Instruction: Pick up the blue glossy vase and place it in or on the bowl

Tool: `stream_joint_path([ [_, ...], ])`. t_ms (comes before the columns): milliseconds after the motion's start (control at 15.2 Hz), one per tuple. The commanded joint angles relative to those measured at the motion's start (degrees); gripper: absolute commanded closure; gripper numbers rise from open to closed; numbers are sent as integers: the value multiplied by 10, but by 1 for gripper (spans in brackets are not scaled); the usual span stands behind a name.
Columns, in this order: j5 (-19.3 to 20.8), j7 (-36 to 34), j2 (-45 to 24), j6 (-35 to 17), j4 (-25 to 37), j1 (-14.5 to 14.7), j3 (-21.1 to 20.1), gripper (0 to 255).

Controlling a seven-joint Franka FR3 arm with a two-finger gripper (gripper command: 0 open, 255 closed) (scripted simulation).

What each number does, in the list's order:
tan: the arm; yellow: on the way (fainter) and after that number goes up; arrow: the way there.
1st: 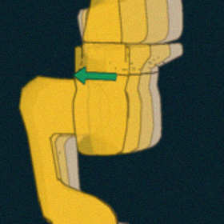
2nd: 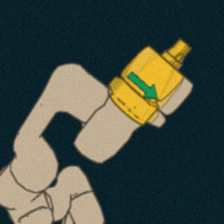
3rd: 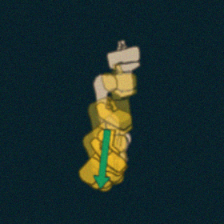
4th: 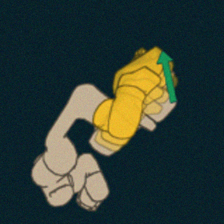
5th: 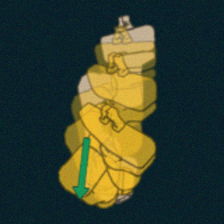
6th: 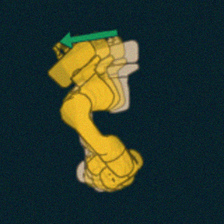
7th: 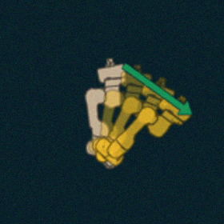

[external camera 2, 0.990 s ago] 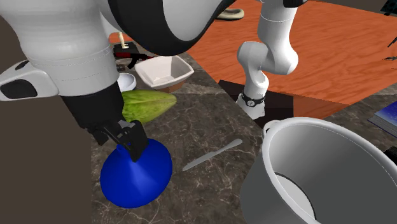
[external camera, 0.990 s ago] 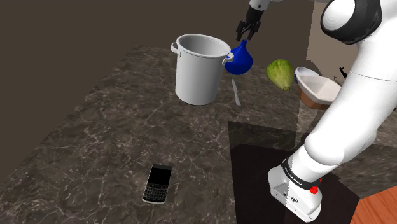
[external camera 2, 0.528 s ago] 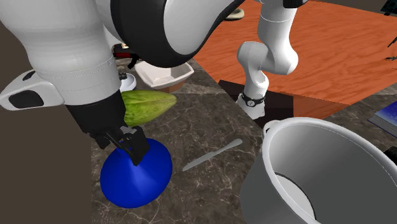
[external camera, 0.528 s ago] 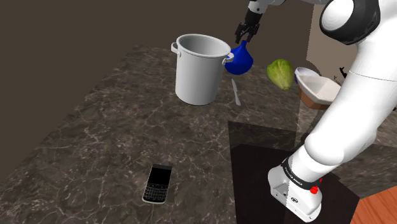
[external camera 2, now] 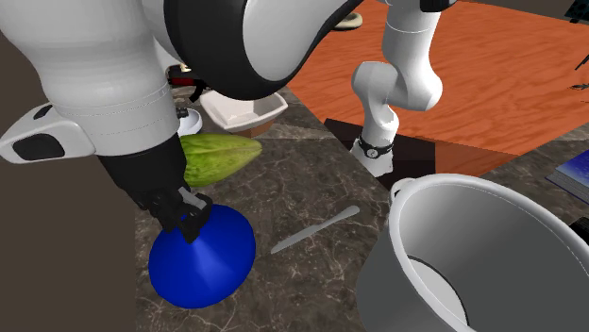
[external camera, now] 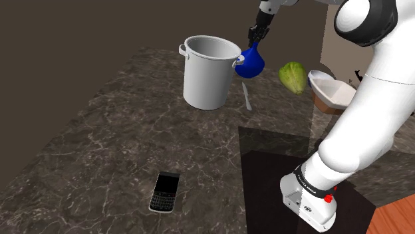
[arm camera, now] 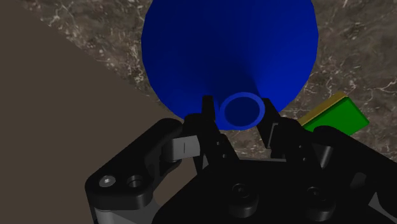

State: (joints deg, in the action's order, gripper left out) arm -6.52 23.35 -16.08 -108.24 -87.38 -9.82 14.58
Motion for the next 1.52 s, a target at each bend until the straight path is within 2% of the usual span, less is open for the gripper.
stream_joint_path([
  [0, 0, 0, 0, 0, 0, 0, 0, 255],
  [198, 0, 0, 0, 0, 0, 0, 0, 255],
  [528, 1, -2, -1, 39, 40, -2, 1, 255],
  [1452, -5, -5, -28, 160, 188, -13, 2, 255],
])
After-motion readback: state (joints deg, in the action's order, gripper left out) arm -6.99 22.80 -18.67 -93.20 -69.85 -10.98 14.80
